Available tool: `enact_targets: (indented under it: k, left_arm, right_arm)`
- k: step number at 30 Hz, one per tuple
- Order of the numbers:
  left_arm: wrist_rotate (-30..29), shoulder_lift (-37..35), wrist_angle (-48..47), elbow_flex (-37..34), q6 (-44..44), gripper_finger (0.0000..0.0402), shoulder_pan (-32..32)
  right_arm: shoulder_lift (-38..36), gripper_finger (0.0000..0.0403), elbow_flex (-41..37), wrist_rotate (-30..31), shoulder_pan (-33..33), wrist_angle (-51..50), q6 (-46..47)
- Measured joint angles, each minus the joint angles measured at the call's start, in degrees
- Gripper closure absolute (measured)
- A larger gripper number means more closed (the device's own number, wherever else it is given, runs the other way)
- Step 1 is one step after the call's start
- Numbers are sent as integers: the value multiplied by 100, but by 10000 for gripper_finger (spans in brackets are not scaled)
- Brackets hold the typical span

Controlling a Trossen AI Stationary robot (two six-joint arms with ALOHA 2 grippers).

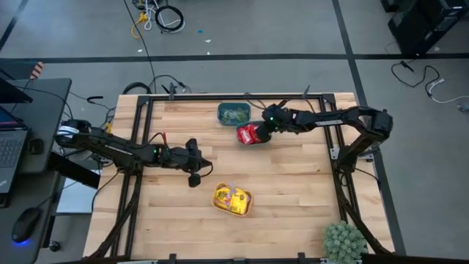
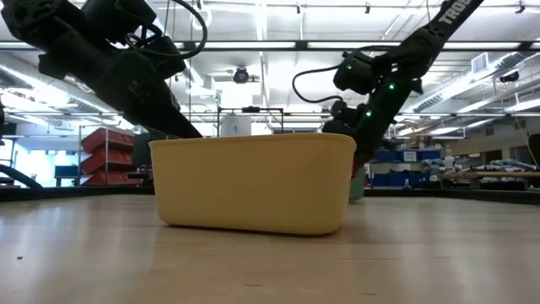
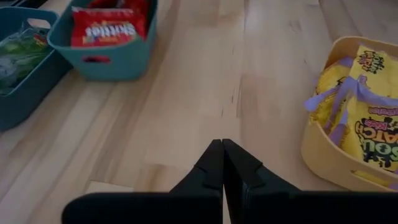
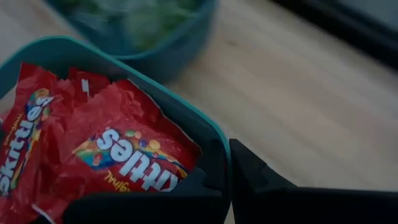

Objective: Sort candy
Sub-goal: Move the green bin to the right of the blue bin

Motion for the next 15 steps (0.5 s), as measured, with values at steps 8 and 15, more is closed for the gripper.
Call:
enact_targets:
  k: [8,15]
  left_arm:
    - [-41,2,-21,0,-9,401,-73]
    - [-112,2,-19,0,-11,401,-147]
  right_arm:
    - [-572,400,0,452,-603,-1235,-273]
    - [-772,400,-8,550,-1142,-1266,-438]
